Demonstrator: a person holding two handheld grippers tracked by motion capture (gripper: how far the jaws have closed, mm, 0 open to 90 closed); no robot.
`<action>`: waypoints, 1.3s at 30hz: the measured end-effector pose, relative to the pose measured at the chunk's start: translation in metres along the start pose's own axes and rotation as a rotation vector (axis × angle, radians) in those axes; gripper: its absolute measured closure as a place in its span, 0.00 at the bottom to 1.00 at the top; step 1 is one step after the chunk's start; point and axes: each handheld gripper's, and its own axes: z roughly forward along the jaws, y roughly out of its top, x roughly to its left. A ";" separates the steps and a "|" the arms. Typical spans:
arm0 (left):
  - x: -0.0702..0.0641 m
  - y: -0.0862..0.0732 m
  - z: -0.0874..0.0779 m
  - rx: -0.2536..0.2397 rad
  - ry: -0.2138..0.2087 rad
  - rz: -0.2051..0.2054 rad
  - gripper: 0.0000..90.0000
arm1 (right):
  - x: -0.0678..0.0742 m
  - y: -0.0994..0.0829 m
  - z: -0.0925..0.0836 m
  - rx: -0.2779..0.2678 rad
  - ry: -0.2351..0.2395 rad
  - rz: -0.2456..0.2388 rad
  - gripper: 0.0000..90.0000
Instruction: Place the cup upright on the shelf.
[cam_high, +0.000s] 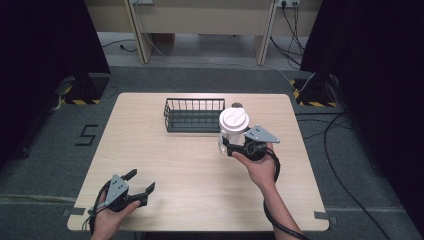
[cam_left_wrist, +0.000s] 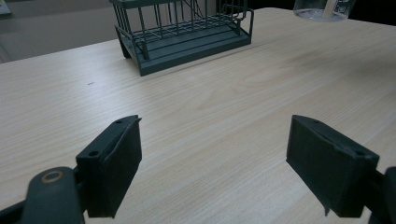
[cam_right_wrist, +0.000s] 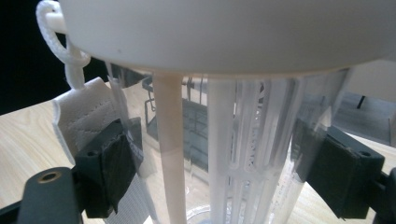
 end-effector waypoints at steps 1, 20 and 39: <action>0.000 0.000 0.000 -0.002 -0.001 -0.001 0.19 | 0.000 0.001 0.001 -0.002 0.000 -0.001 0.19; 0.000 0.000 0.001 -0.006 -0.008 0.000 0.20 | 0.000 0.014 0.018 -0.007 -0.006 0.000 0.19; -0.001 0.000 0.001 -0.010 -0.011 -0.003 0.19 | -0.003 0.026 0.035 -0.005 -0.017 0.005 0.19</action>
